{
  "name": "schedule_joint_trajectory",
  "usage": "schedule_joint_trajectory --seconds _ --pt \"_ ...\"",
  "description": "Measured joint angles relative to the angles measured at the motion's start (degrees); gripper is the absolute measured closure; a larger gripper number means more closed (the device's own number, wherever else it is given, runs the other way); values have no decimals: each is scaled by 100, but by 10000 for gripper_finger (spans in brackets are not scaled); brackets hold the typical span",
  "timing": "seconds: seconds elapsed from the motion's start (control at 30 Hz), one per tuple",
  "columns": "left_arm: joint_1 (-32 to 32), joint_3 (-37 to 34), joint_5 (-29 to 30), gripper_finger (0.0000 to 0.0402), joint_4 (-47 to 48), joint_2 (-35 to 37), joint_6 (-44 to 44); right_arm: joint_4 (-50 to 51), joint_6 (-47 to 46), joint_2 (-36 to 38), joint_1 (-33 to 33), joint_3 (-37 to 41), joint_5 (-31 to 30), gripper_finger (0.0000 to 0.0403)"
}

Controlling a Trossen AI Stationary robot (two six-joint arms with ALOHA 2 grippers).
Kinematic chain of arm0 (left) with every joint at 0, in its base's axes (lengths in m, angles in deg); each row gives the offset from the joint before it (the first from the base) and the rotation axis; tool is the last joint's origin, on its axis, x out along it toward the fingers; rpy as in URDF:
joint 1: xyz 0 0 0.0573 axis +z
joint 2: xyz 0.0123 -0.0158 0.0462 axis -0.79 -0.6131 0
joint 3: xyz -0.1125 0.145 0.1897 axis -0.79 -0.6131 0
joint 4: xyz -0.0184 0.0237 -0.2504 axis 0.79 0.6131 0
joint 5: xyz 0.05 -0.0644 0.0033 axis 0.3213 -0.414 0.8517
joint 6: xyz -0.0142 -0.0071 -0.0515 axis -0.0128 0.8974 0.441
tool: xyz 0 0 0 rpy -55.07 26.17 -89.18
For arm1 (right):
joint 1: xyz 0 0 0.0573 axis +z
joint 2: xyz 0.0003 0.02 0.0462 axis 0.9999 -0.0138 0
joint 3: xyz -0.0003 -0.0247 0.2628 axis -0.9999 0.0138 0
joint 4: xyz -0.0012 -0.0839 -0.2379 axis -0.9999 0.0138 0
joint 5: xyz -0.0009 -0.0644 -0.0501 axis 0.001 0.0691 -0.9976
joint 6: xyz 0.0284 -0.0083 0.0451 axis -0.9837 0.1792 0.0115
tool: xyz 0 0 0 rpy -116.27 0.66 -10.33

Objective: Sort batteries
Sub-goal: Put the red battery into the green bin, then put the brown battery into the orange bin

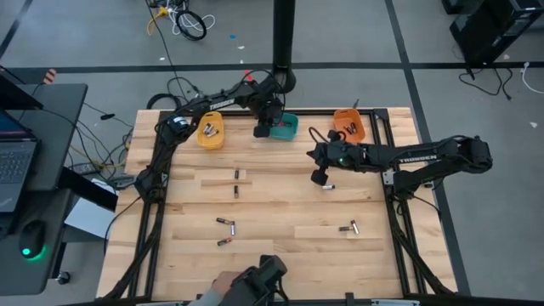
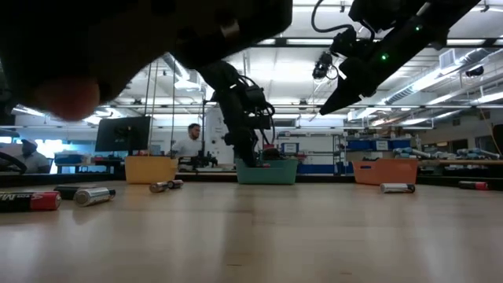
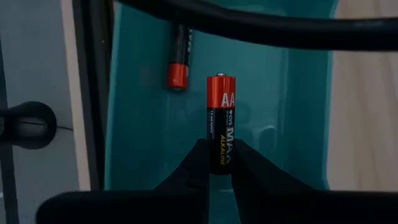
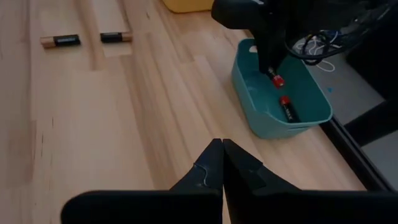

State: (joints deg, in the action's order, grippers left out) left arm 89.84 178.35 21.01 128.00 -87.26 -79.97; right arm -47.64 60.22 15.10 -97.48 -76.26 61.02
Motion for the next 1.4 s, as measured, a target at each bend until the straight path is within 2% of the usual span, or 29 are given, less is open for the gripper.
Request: schedule_joint_trajectory --seconds 0.17,0.5,0.87,1.0,1.13,1.2,1.4 --pt "-12 -36 53 353 -3 -60 -1 -5 1 -1 -96 0 138 394" --pt "-11 -27 416 314 -5 -50 39 -2 -42 -1 -109 0 149 393" --pt "-19 498 382 310 521 52 156 11 -67 -2 -109 0 151 388" --pt "-18 502 118 335 450 390 235 164 -102 133 -85 0 153 390" --pt "-27 515 -417 388 399 675 464 267 -250 332 45 -1 153 387" --pt "-52 515 -613 393 398 734 502 288 -279 394 159 -2 153 387" --pt "-282 511 -573 397 114 798 584 339 -416 406 514 0 78 391"
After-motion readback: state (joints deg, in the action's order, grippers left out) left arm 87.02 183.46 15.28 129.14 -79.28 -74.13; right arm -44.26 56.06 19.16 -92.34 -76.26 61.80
